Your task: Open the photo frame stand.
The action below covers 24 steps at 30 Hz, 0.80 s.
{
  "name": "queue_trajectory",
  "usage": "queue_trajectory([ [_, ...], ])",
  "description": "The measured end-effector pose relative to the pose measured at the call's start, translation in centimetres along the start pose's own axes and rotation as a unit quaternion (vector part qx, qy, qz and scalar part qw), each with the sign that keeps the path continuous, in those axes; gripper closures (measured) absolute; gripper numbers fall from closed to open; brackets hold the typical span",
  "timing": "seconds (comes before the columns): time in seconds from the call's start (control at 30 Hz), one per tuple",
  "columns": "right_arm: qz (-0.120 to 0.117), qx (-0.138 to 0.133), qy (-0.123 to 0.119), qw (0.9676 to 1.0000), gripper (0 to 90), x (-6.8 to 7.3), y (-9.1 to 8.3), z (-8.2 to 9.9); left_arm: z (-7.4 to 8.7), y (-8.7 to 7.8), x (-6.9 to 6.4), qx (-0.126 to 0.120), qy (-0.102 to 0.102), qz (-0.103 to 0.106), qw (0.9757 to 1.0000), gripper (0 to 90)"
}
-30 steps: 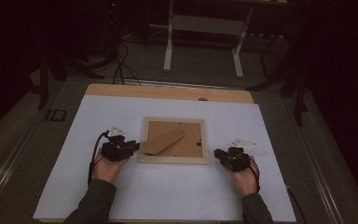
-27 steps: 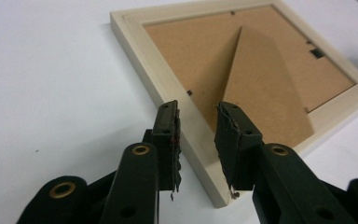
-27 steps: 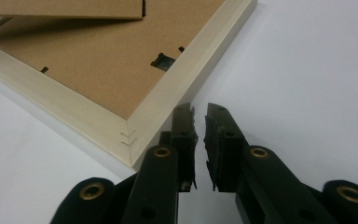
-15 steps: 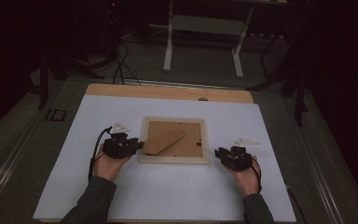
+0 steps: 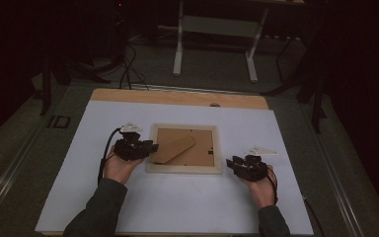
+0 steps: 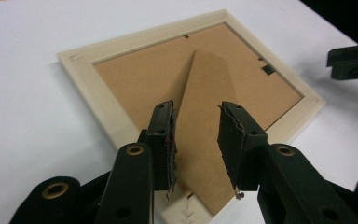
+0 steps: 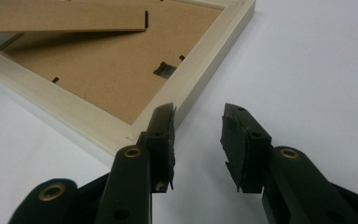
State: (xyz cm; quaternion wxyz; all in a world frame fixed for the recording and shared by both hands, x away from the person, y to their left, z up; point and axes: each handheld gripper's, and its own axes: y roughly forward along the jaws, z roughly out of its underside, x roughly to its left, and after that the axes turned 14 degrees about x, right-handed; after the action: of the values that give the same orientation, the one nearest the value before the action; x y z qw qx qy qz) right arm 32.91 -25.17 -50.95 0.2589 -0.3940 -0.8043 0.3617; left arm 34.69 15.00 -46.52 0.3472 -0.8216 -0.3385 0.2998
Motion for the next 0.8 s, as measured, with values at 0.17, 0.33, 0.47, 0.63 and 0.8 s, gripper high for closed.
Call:
queue_trajectory([
  [0.17,-0.005,0.002,-0.002,1.0,63.1,0.1,0.1,0.0,-1.0,0.4,0.2,0.007,0.007,0.013,0.9999,66.0],
  [0.33,-0.006,0.003,-0.004,1.0,62.7,0.1,0.1,0.0,-1.8,1.0,0.3,0.018,0.016,0.025,0.9994,61.3],
  [0.47,-0.007,0.002,-0.002,1.0,62.2,0.0,0.0,0.0,-2.3,1.4,0.2,0.028,0.027,0.022,0.999,57.6],
  [0.63,-0.008,0.002,-0.003,1.0,62.1,0.0,0.0,0.1,-2.8,2.0,0.0,0.042,0.041,0.025,0.998,51.6],
  [0.8,-0.01,0.001,-0.004,0.9999,61.7,0.1,0.0,0.0,-3.1,2.7,0.3,0.05,0.041,0.032,0.9974,48.7],
])
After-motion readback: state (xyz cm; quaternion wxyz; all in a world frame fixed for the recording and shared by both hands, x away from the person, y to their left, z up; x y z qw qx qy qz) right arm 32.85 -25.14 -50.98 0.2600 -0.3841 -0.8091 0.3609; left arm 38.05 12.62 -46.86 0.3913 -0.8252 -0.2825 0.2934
